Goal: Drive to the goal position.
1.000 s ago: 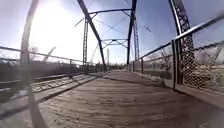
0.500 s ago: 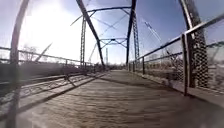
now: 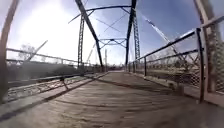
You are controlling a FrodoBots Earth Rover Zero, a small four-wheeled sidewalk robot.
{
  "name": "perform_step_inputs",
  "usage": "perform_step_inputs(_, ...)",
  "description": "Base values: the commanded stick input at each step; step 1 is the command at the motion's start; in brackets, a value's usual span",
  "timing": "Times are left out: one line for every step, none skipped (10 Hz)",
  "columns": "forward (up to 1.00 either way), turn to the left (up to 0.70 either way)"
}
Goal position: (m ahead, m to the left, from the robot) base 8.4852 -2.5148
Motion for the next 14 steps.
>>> perform_step_inputs(1.00,0.00)
perform_step_inputs(1.00,0.00)
perform_step_inputs(1.00,0.00)
perform_step_inputs(1.00,-0.04)
perform_step_inputs(1.00,-0.12)
perform_step_inputs(1.00,-0.20)
perform_step_inputs(1.00,-0.28)
perform_step_inputs(1.00,-0.34)
perform_step_inputs(1.00,-0.39)
perform_step_inputs(1.00,-0.32)
perform_step_inputs(1.00,-0.23)
perform_step_inputs(1.00,-0.13)
perform_step_inputs(1.00,-0.04)
perform_step_inputs(1.00,0.00)
